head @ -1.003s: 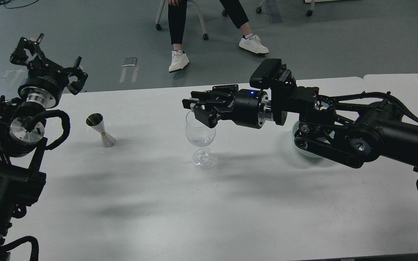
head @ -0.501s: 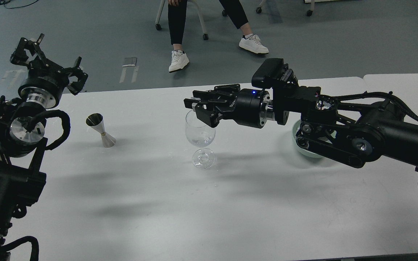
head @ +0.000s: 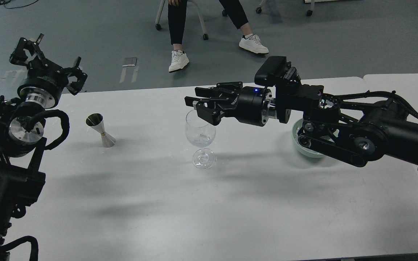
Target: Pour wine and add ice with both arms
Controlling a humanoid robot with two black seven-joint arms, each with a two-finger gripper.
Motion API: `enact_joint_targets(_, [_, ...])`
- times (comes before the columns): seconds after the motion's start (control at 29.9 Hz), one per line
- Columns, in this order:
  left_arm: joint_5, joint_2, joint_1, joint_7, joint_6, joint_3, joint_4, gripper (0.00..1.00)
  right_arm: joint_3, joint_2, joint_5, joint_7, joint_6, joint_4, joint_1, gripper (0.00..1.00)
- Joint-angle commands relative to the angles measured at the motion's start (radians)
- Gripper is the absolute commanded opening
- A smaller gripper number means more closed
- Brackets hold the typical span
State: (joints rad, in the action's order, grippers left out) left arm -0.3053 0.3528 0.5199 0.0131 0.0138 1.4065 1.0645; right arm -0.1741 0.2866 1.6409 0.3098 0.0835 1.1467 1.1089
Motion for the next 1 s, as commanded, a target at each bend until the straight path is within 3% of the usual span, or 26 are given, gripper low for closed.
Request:
enact_joint_targets(0.0, [0.0, 0.0, 0.0, 0.002, 0.0, -0.001, 0.0, 0.96, -0.086, 0.0, -0.007, -0.006, 0.002, -0.007, -0.001, 1.0])
enact_joint_targets(0.17, [0.0, 0.0, -0.003, 0.005, 0.021, -0.003, 0.005, 0.97, -0.238, -0.01, -0.016, -0.011, 0.004, -0.018, -0.007, 1.0])
enact_joint_targets(0.27, [0.0, -0.002, -0.005, 0.002, 0.069, -0.001, 0.006, 0.97, -0.428, -0.026, -0.018, -0.011, 0.007, -0.016, -0.047, 1.0])
enact_joint_targets(0.4, [0.0, 0.002, -0.005, -0.001, 0.153, 0.002, 0.018, 0.97, -0.673, -0.133, -0.064, -0.001, 0.035, -0.01, -0.168, 1.0])
enact_joint_targets(0.67, [-0.005, -0.006, 0.02, -0.005, 0.138, 0.005, 0.006, 0.97, -0.913, -0.287, -0.088, 0.002, 0.162, -0.016, -0.228, 1.0])
enact_joint_targets(0.8, [-0.003, -0.006, 0.02, -0.004, 0.143, 0.005, 0.005, 0.97, -1.017, -0.287, -0.269, 0.002, 0.24, -0.031, -0.231, 1.0])
enact_joint_targets(0.97, [-0.002, -0.011, 0.018, -0.015, 0.147, 0.011, 0.006, 0.97, -1.044, -0.287, -0.568, 0.002, 0.248, -0.081, -0.227, 1.0])
